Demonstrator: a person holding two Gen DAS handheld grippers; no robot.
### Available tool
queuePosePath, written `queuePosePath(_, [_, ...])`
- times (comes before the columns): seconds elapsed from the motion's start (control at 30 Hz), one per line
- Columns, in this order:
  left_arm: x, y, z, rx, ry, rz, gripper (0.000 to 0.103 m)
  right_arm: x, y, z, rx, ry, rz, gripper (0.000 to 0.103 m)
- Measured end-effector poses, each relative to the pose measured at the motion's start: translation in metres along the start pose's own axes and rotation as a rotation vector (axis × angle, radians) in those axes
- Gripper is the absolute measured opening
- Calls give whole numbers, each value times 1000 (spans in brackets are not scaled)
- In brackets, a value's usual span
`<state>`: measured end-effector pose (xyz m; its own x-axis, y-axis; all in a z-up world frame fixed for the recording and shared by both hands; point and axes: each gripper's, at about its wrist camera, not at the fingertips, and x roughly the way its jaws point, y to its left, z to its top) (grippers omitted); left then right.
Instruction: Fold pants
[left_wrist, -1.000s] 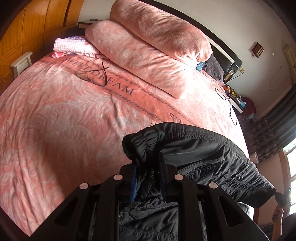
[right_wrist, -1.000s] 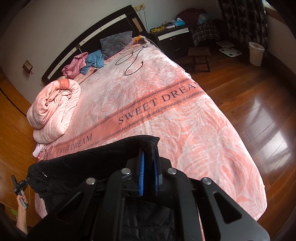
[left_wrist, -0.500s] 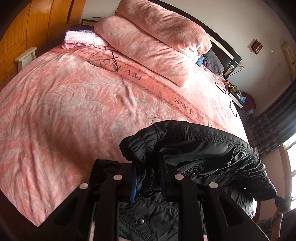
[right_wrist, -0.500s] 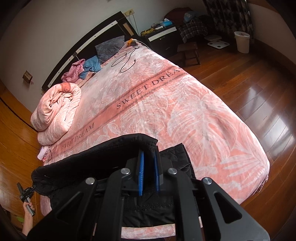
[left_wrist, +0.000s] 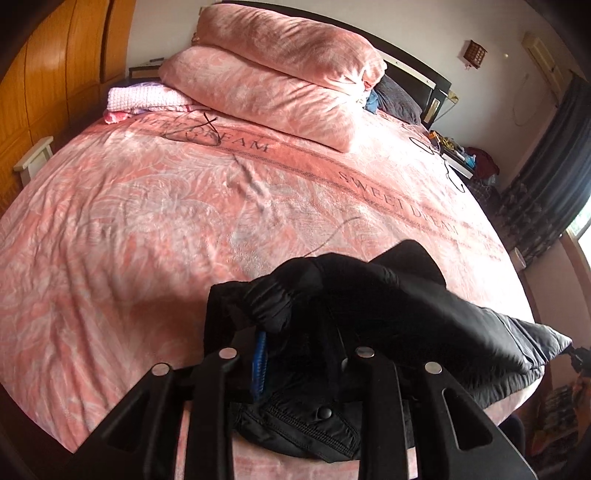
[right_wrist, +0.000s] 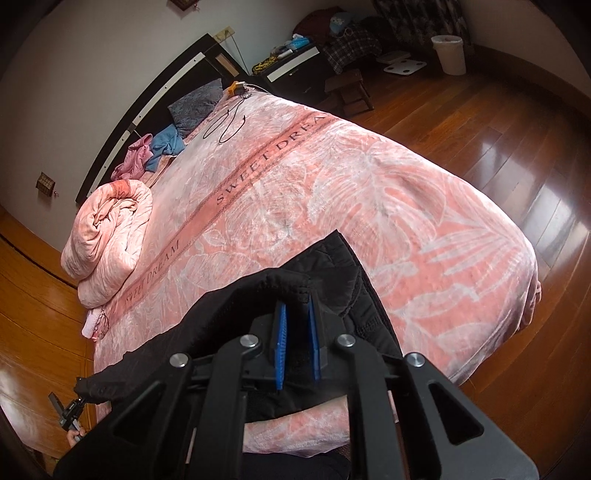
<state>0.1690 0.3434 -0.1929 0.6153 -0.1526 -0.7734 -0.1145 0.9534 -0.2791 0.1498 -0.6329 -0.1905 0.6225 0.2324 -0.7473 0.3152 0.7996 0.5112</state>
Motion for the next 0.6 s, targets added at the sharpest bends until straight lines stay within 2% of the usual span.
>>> queuePosePath(0.13, [8,-2,-16,72,53,48,36,9,-9,-18,15,30,-18,10])
queuePosePath(0.17, [10,0,-23,86,63,74,43,11,-11,-22,20,36,-24,10])
queuePosePath(0.2, [14,3,-29,89,81,109,55,14,-14,-26,27,44,-31,11])
queuePosePath(0.27, [18,14,-40,81,106,158,71,17,-19,-31,39,57,-49,15])
queuePosePath(0.3, [19,20,-46,74,118,168,74,18,-21,-34,46,67,-58,17])
queuePosePath(0.33, [20,26,-51,62,137,179,75,18,-24,-36,50,78,-68,22])
queuePosePath(0.37, [22,31,-56,52,156,197,77,18,-26,-38,51,86,-78,33])
queuePosePath(0.4, [24,36,-61,44,175,236,79,17,-28,-41,52,94,-98,37])
queuePosePath(0.43, [25,42,-66,35,189,289,80,14,-31,-43,56,95,-109,48])
queuePosePath(0.47, [26,50,-71,19,205,327,82,12,-34,-45,61,95,-115,54])
queuePosePath(0.53, [25,70,-79,-41,235,389,83,7,-43,-50,88,103,-139,62])
queuePosePath(0.6, [19,90,-85,-126,241,421,83,-1,-54,-57,134,105,-111,62])
